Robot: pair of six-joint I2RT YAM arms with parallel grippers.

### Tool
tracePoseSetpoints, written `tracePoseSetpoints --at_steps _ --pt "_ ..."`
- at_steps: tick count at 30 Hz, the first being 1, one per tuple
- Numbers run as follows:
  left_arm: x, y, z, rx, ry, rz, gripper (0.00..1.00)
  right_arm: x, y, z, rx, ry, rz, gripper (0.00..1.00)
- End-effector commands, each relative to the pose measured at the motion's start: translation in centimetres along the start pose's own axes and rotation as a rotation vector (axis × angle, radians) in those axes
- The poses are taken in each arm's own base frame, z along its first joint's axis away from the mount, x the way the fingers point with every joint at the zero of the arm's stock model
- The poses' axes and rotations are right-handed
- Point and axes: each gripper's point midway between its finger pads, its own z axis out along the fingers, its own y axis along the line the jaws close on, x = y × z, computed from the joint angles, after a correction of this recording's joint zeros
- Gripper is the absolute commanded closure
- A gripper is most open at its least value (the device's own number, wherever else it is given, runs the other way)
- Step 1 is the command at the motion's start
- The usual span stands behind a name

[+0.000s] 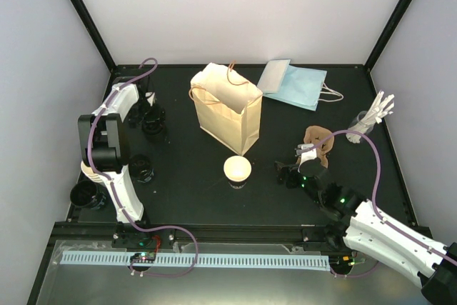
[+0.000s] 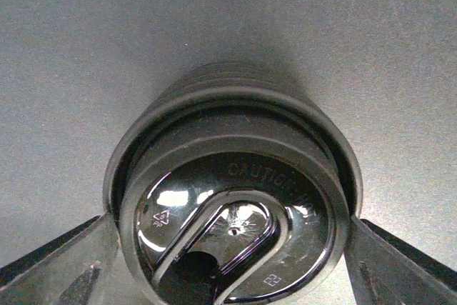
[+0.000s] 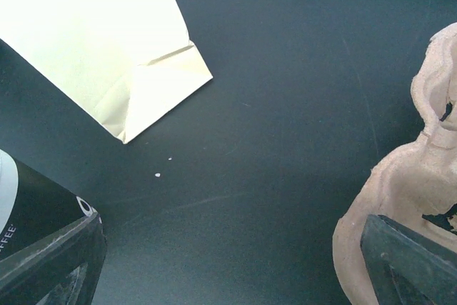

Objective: Pack the takeout coffee

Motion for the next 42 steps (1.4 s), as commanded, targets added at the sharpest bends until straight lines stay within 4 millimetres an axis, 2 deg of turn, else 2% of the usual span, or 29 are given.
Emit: tracePoseSetpoints --at_steps 1,4,10,22,24,33,42 --pt "0.1 -1.0 0.0 0.043 0.014 0.012 0.09 -1.3 0.4 -0.1 -0.012 -0.045 0.019 0.0" --pt "-0.1 -0.9 -0.3 0.04 0.0 0.012 0.08 -1.2 0.4 0.0 -0.011 -0.04 0.016 0.0" --pt "0.2 -0.6 0.4 0.018 0.025 0.008 0.14 -1.2 0.4 0.0 -0.009 -0.036 0.016 0.0" --pt "0.7 0.1 1.2 -0.019 0.059 0.002 0.13 -1.2 0.4 0.0 -0.01 -0.037 0.016 0.0" --pt "0.9 0.0 1.4 -0.02 0.065 0.003 0.15 -1.2 0.4 0.0 -0.012 -0.036 0.015 0.0" --pt "0.8 0.0 -0.6 -0.019 0.018 -0.007 0.24 -1.1 0.4 0.0 -0.011 -0.034 0.015 0.0" --pt "1.7 -0.1 -3.0 -0.027 -0.024 -0.009 0.25 -1.1 0.5 0.0 -0.012 -0.032 0.013 0.0"
